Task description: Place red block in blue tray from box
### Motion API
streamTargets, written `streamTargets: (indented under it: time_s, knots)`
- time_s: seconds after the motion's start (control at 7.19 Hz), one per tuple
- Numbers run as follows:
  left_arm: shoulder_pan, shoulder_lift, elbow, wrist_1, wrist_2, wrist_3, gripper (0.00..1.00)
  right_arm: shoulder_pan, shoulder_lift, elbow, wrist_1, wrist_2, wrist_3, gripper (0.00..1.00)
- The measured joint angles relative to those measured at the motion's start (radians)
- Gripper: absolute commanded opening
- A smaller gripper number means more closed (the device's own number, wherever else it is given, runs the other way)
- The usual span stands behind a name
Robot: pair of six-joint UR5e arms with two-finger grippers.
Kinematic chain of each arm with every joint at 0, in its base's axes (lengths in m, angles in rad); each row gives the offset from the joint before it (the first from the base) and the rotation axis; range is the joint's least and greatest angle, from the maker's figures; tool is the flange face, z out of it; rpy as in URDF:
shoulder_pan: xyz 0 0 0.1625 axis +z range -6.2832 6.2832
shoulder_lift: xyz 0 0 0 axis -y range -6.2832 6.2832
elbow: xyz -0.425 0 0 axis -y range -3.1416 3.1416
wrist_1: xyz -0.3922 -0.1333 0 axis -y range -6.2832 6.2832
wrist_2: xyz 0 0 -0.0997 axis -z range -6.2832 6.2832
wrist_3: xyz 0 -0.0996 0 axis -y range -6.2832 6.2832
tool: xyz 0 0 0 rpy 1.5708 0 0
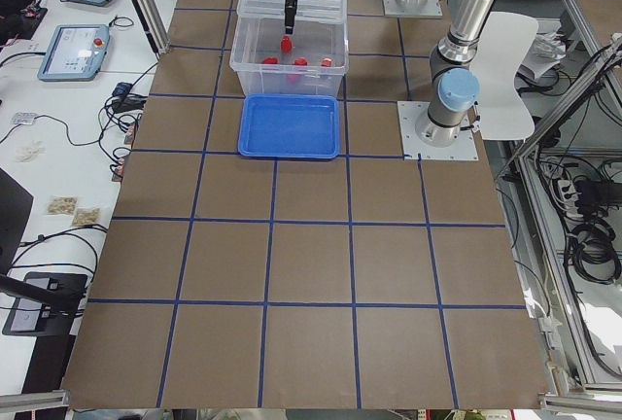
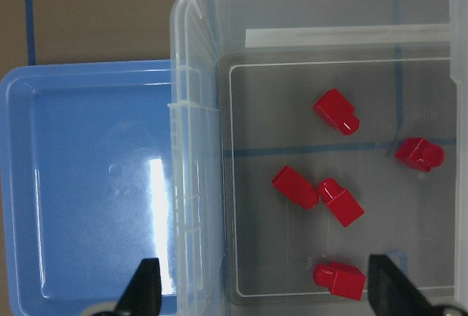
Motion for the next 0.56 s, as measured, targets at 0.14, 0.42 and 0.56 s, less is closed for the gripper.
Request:
streamTargets:
  time_s: [0.14, 0.42, 0.56]
  knots:
    - [-0.016, -0.02, -0.029, 0.039, -0.001, -0.023, 1.0, -0.001, -0.003, -0.002, 0.003, -0.001, 0.001, 1.0]
    - [-0.051, -0.082, -0.057, 0.124, -0.003, -0.103, 1.0, 0.009, -0.012, -0.016, 0.01, 0.007, 0.027, 1.0]
    - [-0.07, -0.117, -0.06, 0.148, -0.003, -0.117, 1.0, 0.029, -0.013, -0.04, 0.021, 0.009, 0.06, 1.0]
